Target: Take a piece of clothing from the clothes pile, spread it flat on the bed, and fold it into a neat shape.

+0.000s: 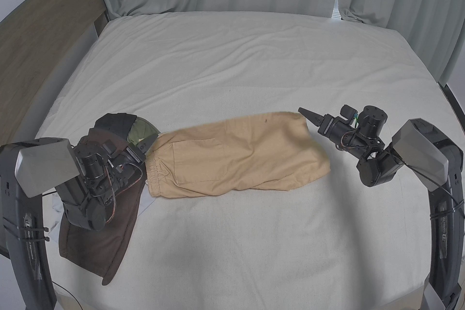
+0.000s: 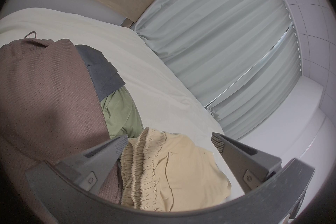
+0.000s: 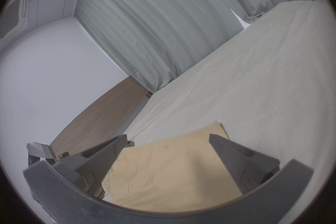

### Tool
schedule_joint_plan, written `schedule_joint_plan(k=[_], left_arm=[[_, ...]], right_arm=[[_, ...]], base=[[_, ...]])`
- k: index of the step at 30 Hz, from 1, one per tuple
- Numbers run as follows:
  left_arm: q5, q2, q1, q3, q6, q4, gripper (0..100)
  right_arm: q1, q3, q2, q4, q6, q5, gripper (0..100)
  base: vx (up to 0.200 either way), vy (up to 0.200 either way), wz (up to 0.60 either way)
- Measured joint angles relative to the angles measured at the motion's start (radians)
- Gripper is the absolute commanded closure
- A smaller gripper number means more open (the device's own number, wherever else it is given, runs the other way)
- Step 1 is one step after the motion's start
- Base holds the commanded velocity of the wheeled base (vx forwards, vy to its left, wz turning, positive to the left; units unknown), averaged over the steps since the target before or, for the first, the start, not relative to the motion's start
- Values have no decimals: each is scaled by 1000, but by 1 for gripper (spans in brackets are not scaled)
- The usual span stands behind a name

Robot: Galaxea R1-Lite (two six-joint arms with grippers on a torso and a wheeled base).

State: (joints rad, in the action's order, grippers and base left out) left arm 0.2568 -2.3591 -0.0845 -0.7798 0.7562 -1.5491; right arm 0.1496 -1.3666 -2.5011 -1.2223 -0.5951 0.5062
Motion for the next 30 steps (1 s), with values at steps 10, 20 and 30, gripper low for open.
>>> schedule_joint_plan(k=[10,20,30], left_arm=[[-25,6,21,-21,11,0,0],[-12,95,4,52,30,0,0],[36,195,-20,145,-50,1,0]], right_arm=[[9,90,49,-10,5,-6,0],[18,288,161,-12,5,-27,0],[20,552,227,-170,24,-39,0]], base=[[0,0,0],[0,0,0],[0,0,0]])
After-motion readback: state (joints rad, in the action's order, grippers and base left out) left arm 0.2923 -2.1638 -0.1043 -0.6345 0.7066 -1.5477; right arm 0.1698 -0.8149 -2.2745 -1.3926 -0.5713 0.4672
